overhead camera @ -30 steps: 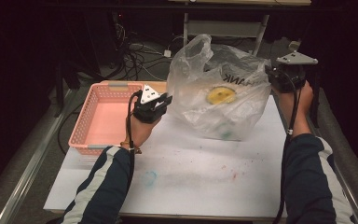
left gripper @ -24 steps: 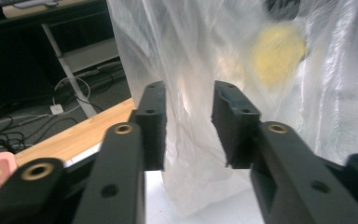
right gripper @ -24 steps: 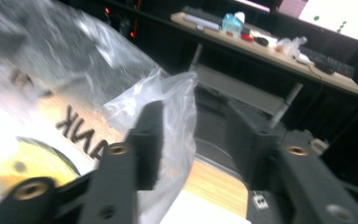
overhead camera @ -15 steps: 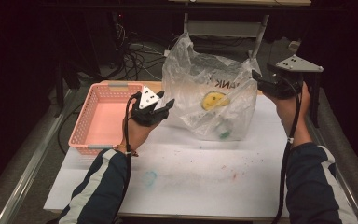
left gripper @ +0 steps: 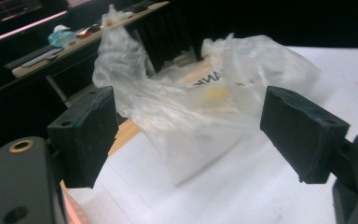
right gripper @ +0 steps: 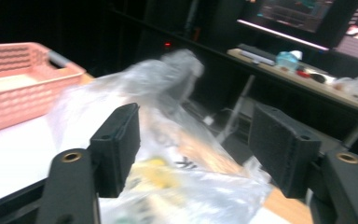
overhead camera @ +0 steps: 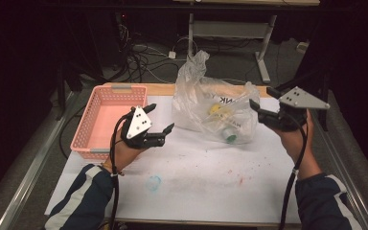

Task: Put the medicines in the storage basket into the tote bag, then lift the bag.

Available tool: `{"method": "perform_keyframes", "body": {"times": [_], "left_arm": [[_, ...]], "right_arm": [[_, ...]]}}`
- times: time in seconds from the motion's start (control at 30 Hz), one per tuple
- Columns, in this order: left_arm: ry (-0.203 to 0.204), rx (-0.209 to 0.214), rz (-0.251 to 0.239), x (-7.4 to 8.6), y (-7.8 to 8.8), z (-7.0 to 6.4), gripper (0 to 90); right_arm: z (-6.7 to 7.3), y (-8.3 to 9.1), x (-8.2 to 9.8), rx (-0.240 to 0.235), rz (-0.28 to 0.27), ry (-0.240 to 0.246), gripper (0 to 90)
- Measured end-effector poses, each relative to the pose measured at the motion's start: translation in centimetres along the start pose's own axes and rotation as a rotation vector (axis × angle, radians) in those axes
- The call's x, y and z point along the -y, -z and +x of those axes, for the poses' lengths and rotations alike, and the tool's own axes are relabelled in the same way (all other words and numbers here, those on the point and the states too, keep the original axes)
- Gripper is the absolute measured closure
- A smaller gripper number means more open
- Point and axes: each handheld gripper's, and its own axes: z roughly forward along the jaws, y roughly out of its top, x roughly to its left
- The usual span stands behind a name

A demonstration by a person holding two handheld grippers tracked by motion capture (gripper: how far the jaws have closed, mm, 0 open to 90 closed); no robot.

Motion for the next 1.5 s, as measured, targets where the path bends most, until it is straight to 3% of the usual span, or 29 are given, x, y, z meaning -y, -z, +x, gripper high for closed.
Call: {"method": "perform_keyframes", "body": {"times": [0.27,0.43,0.5,0.57,0.63,0.77,1.0,1.13,1.5], "left_arm": [[-0.068,0.021,0.055,3.4,3.0,-2.3,18.6],[-0.054,0.002,0.1,5.8,4.2,-2.8,18.6],[-0.045,-0.011,0.108,6.8,4.6,-3.0,18.6],[-0.053,-0.01,0.127,7.8,4.9,-3.3,18.6],[-0.042,-0.006,0.145,8.7,5.1,-3.5,18.6],[-0.059,0.007,0.203,9.9,5.1,-4.1,18.6],[-0.061,0.025,0.2,9.6,4.9,-4.3,18.6],[-0.047,0.033,0.194,9.5,4.8,-4.1,18.6],[-0.055,0.052,0.213,9.5,4.5,-4.1,18.6]], "right_arm": [[4.4,2.4,4.5,-0.072,0.018,0.014,22.1],[6.3,3.4,7.6,-0.13,0.062,0.021,19.5],[6.6,3.7,8.5,-0.148,0.058,0.001,19.4],[7.2,3.8,9.8,-0.141,0.079,0.02,18.9],[7.7,3.9,11.2,-0.165,0.099,0.001,18.3],[9.0,4.1,12.8,-0.209,0.152,0.021,18.2],[9.6,4.4,12.4,-0.204,0.141,0.061,18.5],[9.5,4.8,12.4,-0.192,0.138,0.056,18.5],[9.5,4.9,12.5,-0.189,0.148,0.06,18.5]]}}
